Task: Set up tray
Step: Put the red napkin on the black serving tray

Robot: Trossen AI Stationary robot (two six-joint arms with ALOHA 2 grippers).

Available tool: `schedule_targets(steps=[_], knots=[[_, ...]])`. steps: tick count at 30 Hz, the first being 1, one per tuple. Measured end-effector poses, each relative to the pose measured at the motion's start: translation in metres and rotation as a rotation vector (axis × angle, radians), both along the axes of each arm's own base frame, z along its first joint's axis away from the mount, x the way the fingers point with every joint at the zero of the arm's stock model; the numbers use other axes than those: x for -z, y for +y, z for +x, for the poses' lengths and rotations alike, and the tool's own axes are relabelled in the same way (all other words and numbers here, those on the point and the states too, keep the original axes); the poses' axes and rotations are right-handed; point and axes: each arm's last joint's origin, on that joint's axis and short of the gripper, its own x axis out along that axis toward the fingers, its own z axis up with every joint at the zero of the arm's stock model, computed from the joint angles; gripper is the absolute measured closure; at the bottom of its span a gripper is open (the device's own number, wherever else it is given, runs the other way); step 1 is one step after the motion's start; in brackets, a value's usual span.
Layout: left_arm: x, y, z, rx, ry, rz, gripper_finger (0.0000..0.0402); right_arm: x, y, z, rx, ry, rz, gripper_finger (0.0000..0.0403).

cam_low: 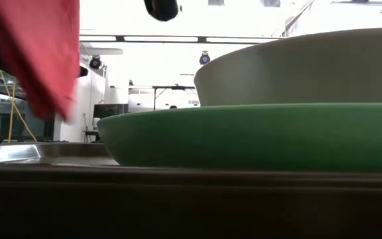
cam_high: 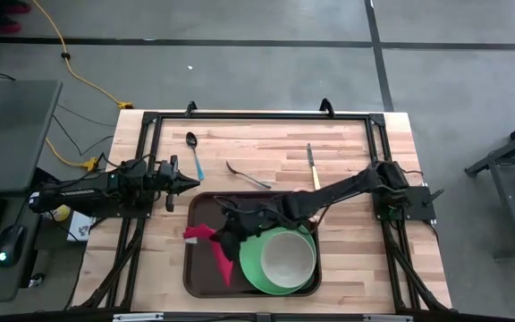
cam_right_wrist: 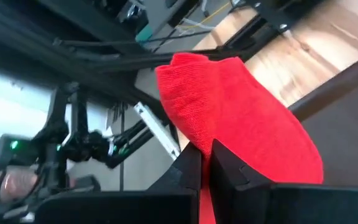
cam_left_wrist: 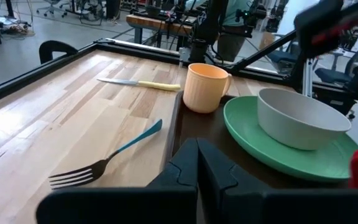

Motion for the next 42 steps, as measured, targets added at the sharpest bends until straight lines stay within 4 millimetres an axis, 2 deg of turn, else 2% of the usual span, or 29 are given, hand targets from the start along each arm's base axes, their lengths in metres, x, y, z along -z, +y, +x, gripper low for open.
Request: schedule_targets(steps=[6, 13, 20, 23, 34, 39, 42], knots=[[0.000, 0.000, 0.000, -0.003, -0.003, -0.020, 0.0371, 0.021, 0.002, 0.008, 0.133, 0.053, 0.059, 0.0403], [0.000, 0.000, 0.000, -0.010, -0.007, -0.064, 0.0371, 0.048, 0.009, 0.014, 0.208, 0.129, 0.139, 0.0403], [0.000, 0.000, 0.000, -0.009, -0.012, -0.074, 0.0371, 0.074, 0.022, 0.008, 0.362, 0.249, 0.131, 0.0403], [-0.001, 0.000, 0.000, -0.009, -0.013, -0.074, 0.0371, 0.083, 0.016, 0.005, 0.393, 0.318, 0.092, 0.0403], [-0.001, 0.000, 0.000, -0.007, -0.014, -0.074, 0.0371, 0.087, -0.021, 0.010, 0.488, 0.365, -0.012, 0.0403], [-0.001, 0.000, 0.000, -0.006, -0.014, -0.074, 0.0371, 0.089, -0.032, 0.017, 0.406, 0.364, 0.034, 0.0403], [-0.001, 0.000, 0.000, -0.006, -0.015, -0.074, 0.0371, 0.098, -0.033, 0.022, 0.371, 0.364, 0.058, 0.0403]])
